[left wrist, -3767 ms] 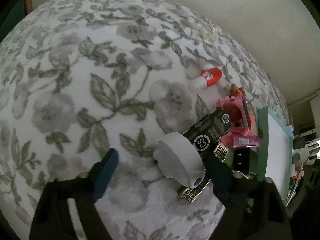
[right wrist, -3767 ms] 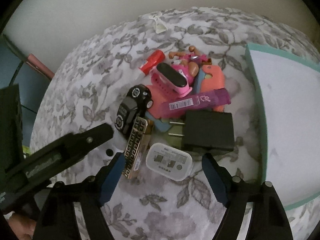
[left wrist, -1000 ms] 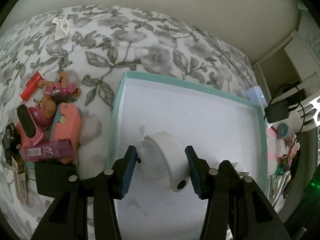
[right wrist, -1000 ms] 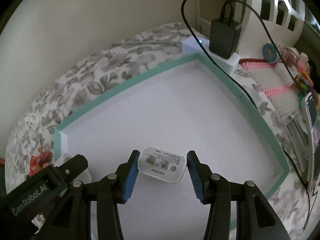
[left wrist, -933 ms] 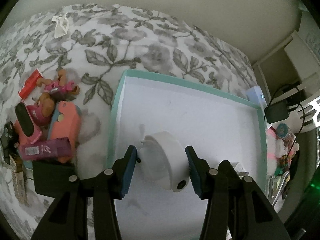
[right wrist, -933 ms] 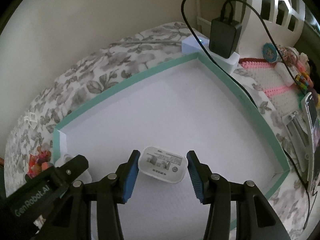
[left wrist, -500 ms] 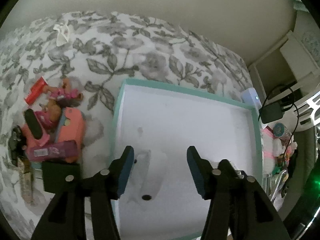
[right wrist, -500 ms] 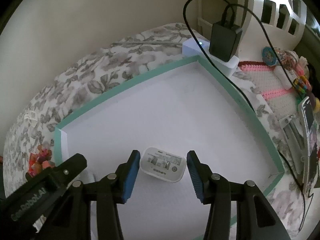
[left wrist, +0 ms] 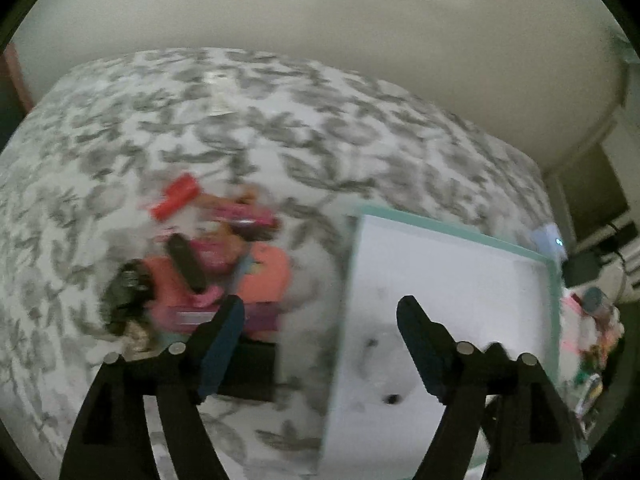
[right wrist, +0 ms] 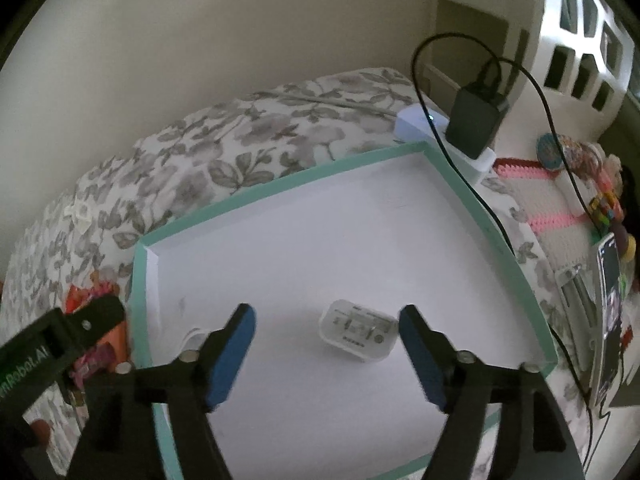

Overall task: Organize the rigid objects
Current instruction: 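Move both tools back over the pile of items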

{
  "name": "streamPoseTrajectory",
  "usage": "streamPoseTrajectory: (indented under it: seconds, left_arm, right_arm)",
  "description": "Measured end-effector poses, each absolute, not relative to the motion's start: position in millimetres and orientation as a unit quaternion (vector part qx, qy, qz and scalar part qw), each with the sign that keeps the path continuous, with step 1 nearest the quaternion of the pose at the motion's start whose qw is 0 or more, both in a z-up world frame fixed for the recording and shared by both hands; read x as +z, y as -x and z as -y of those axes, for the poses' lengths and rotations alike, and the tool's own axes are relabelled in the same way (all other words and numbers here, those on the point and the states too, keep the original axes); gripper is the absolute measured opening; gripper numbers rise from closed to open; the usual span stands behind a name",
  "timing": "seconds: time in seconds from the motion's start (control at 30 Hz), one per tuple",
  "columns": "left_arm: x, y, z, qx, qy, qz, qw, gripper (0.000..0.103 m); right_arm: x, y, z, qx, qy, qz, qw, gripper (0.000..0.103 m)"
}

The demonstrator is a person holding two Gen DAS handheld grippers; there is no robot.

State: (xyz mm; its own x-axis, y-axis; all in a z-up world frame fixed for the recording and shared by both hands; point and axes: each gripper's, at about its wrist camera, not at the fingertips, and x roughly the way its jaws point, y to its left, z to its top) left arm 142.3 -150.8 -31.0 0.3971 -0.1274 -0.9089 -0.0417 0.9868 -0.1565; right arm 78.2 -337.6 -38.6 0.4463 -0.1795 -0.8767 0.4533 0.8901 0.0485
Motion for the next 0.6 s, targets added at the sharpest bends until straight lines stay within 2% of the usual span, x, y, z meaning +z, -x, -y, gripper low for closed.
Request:
streamPoseTrajectory:
  seconds: [0.03,0.07,0.17,0.23,0.3,0.6]
  left_arm:
    - [-31,-142,144,-0.016,0.080,-0.548,0.832,0.089]
    - [-31,-141,138,-0.007,0.084,-0.548,0.832,0.091]
    - [-31,-137,116,0.017,0.095,-0.546,0.832,0.092]
    - [-30,-132,103,0.030,0.097,-0.543,0.834,0.098]
    - [-27,-127,93,0.044,0.093,-0.538,0.837,0.100]
    - [-8,-109,36,0.091,0.080,-0.503,0.856,0.100]
  right_arm:
    - [-38,-78,335,-0.186,-0.135,-0.490,0.841,0.084]
    - [-37,-78,333,-0.184,-0.133,-0.490,0.842,0.085]
    - [-35,-77,327,-0.179,-0.127,-0.486,0.846,0.091]
    - [-34,-76,322,-0.176,-0.125,-0.485,0.848,0.096]
    - [-33,-75,319,-0.174,-0.122,-0.483,0.849,0.103]
    - [-24,-71,287,-0.127,-0.121,-0.468,0.866,0.103]
